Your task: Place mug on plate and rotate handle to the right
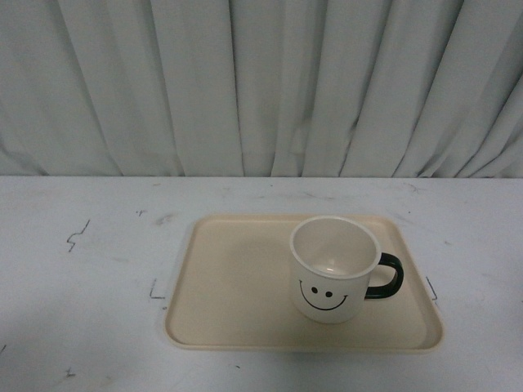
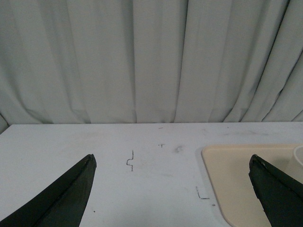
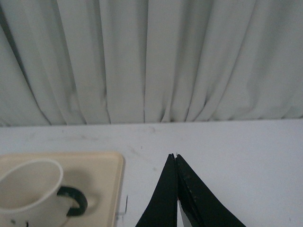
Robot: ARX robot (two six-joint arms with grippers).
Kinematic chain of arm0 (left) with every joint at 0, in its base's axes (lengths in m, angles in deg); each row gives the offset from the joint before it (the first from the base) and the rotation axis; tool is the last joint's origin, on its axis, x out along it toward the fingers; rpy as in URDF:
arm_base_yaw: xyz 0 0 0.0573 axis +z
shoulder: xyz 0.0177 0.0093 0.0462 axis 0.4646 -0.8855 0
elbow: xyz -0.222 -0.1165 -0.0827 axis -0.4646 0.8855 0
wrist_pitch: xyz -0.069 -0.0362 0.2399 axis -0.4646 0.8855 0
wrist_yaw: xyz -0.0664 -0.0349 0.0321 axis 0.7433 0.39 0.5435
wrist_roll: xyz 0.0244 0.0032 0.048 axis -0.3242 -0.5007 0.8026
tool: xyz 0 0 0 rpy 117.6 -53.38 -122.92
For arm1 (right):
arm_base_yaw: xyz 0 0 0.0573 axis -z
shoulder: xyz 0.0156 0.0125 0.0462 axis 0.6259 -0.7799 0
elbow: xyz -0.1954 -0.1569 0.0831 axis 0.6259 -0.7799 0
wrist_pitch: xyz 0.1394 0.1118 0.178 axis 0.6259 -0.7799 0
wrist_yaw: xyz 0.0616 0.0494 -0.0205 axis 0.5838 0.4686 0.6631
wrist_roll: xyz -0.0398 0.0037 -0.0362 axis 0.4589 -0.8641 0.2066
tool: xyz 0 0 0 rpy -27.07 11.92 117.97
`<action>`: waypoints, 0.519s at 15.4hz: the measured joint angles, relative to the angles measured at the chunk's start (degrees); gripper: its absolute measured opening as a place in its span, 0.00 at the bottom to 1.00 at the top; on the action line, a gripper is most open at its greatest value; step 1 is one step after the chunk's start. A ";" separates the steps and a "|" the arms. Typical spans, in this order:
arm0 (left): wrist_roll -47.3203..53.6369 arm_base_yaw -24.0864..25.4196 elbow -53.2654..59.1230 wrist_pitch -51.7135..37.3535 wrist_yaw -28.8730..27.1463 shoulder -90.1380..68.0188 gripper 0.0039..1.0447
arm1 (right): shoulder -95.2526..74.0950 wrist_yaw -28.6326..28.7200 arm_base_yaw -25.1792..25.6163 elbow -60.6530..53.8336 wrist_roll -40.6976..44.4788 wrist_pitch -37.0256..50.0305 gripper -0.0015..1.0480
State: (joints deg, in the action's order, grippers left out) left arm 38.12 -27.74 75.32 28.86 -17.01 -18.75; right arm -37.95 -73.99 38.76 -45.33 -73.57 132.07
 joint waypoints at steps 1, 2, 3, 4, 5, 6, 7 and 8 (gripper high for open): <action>0.00 0.00 0.00 0.00 -0.02 0.00 0.94 | 2.23 0.00 0.00 -1.68 0.00 -3.04 0.02; 0.00 0.00 0.00 0.00 -0.02 0.00 0.94 | 6.19 0.00 0.00 -2.40 0.00 -5.57 0.02; 0.00 0.00 0.00 0.00 -0.02 0.00 0.94 | 9.92 0.00 0.00 -2.40 0.00 -7.87 0.02; 0.00 0.00 0.00 0.00 -0.02 0.00 0.94 | 13.00 0.00 0.00 -2.75 0.00 -10.62 0.02; 0.00 0.00 0.00 0.00 -0.02 0.00 0.94 | 15.69 0.00 0.00 -3.34 0.00 -13.57 0.02; 0.00 0.00 0.00 0.00 -0.02 0.00 0.94 | 18.18 0.00 0.00 -3.48 0.00 -15.78 0.02; 0.00 0.00 0.00 0.00 -0.02 0.00 0.94 | 21.29 0.00 0.00 -3.48 0.00 -18.14 0.02; 0.00 0.00 0.00 0.00 -0.02 0.00 0.94 | 24.00 0.00 0.00 -3.48 0.00 -20.61 0.02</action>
State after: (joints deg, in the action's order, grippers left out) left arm 38.12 -27.74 75.32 28.86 -17.04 -18.75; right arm -13.95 -73.99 38.76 -48.81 -73.57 111.46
